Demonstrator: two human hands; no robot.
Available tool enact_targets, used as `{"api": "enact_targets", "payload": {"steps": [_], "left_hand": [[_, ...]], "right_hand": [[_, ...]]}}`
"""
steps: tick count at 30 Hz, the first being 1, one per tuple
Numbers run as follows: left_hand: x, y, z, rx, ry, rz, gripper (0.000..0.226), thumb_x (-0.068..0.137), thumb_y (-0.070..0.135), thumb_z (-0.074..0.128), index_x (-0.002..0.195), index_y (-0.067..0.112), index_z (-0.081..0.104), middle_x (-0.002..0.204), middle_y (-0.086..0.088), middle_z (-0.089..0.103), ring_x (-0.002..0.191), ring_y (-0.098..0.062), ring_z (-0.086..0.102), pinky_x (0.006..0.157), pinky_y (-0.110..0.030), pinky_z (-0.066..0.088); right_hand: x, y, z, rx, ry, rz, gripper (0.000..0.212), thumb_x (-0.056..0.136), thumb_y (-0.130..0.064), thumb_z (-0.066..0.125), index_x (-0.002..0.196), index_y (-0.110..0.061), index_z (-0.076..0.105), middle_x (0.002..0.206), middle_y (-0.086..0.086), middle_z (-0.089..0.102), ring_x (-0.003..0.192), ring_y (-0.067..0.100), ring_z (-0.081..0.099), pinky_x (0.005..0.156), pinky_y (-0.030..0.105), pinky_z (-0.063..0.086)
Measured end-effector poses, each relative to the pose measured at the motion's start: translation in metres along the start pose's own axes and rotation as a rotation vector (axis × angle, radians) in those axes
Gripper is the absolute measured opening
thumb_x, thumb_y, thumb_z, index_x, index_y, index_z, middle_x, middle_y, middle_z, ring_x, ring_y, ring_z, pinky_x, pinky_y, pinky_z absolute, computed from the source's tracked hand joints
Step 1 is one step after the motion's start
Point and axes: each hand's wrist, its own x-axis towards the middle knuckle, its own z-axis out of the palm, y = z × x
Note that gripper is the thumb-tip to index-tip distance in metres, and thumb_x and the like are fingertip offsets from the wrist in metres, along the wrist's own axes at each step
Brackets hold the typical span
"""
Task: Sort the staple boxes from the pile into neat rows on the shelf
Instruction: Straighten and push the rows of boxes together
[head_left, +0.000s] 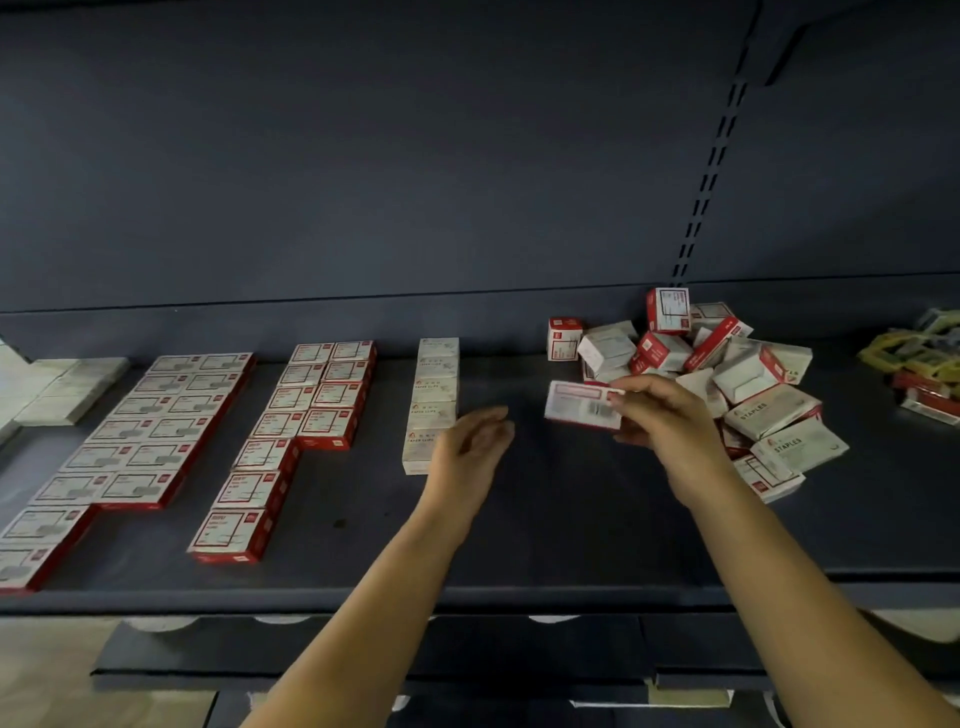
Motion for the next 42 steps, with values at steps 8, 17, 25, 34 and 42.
{"api": "enact_targets", "payload": {"steps": [8,17,25,34,42], "left_hand": [[-0.029,0.014,-0.004,-0.546,-0.165,-0.194,0.015,0.083,0.007,0.059,0.097,0.005,0.065,0.088,-0.011,0.072,0.079,-0.021,0.069,0.074,-0.031,0.057],[-0.047,0.018,-0.021,-0.677,-0.162,-0.162,0.022,0.073,0.007,0.061,0.094,0.003,0.065,0.092,-0.016,0.072,0.080,-0.024,0.071,0.079,-0.033,0.057],[-0.055,0.018,-0.022,-0.416,0.026,0.095,0.019,0.080,0.007,0.065,0.100,0.006,0.065,0.093,-0.009,0.072,0.085,-0.020,0.069,0.076,-0.028,0.056],[-0.060,0.016,-0.028,0.163,0.168,0.574,0.024,0.078,0.003,0.071,0.100,0.013,0.067,0.098,0.001,0.060,0.087,-0.004,0.062,0.074,-0.013,0.049],[-0.059,0.021,-0.060,-0.412,0.030,0.037,0.033,0.069,0.020,0.067,0.101,0.012,0.066,0.096,-0.008,0.072,0.092,-0.023,0.068,0.073,-0.026,0.056]], "right_hand": [[-0.038,-0.012,0.026,0.077,-0.162,-0.109,0.020,0.086,-0.004,0.059,0.090,-0.022,0.067,0.077,-0.007,0.071,0.076,0.005,0.066,0.063,0.021,0.054],[-0.054,-0.017,0.040,0.163,-0.069,-0.182,0.014,0.082,-0.002,0.064,0.088,-0.013,0.058,0.075,-0.001,0.068,0.073,0.007,0.066,0.061,0.021,0.054],[-0.060,-0.012,0.062,-0.436,0.086,-0.536,0.014,0.086,-0.019,0.064,0.094,-0.009,0.069,0.093,-0.003,0.062,0.081,0.002,0.059,0.073,0.010,0.047],[-0.083,-0.028,0.093,0.254,-0.038,-0.215,0.016,0.087,-0.011,0.057,0.098,-0.008,0.068,0.084,0.000,0.073,0.081,0.010,0.068,0.070,0.020,0.052],[-0.080,-0.031,0.090,0.398,-0.033,-0.051,0.027,0.083,-0.014,0.054,0.107,-0.004,0.063,0.095,0.010,0.069,0.083,0.019,0.070,0.064,0.026,0.057]]}}
